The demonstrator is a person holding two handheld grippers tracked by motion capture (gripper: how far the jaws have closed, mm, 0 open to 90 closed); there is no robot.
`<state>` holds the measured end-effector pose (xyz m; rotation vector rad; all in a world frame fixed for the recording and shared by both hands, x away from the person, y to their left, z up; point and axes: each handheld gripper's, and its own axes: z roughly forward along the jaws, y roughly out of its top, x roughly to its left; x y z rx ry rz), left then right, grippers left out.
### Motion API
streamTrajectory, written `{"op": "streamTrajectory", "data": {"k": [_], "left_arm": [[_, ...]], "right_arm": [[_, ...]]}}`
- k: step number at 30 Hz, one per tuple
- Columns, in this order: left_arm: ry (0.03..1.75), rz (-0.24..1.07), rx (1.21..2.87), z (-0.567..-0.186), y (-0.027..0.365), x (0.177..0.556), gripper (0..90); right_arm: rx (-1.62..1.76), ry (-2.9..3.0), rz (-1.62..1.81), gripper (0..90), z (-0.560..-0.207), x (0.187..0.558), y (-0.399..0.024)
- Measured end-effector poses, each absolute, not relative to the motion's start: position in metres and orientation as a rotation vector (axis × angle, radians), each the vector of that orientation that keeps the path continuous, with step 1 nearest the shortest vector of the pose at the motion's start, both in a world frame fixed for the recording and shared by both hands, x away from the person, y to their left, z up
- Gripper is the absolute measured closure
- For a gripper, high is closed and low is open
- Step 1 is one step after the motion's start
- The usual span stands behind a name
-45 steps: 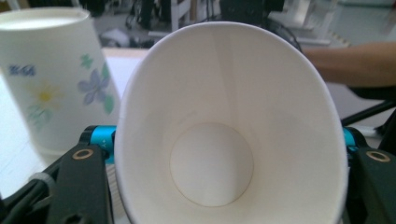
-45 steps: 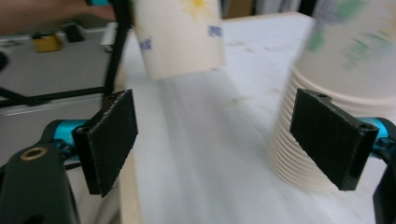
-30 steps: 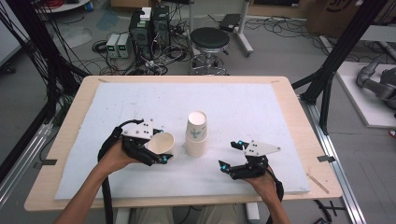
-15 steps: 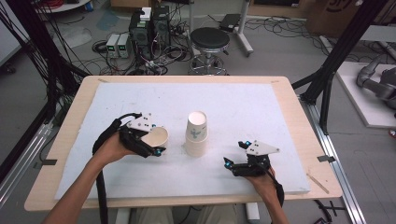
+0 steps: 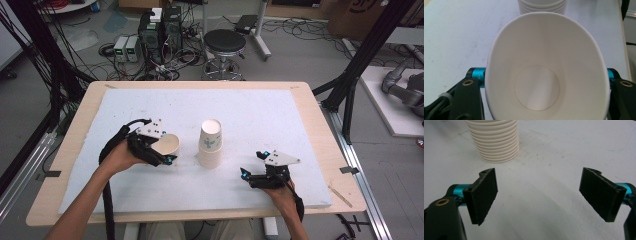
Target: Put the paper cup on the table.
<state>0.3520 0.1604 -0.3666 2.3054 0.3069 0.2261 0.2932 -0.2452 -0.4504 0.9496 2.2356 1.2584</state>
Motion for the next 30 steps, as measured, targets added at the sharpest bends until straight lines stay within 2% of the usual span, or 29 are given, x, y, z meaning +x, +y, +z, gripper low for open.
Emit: {"op": "streamTrajectory", "data": {"k": [22, 30], "left_arm": [[0.418, 0.265, 2.346, -0.388, 0.152, 0.381, 32.4], [0.427, 0.238, 2.381, -0.399, 0.142, 0.386, 32.3]], "right_arm": [[0.967, 2.249, 1.258, 15.7, -0.451, 0.295, -0.245], [0.975, 2.254, 1.253, 15.6, -0.451, 0.295, -0.245]]}}
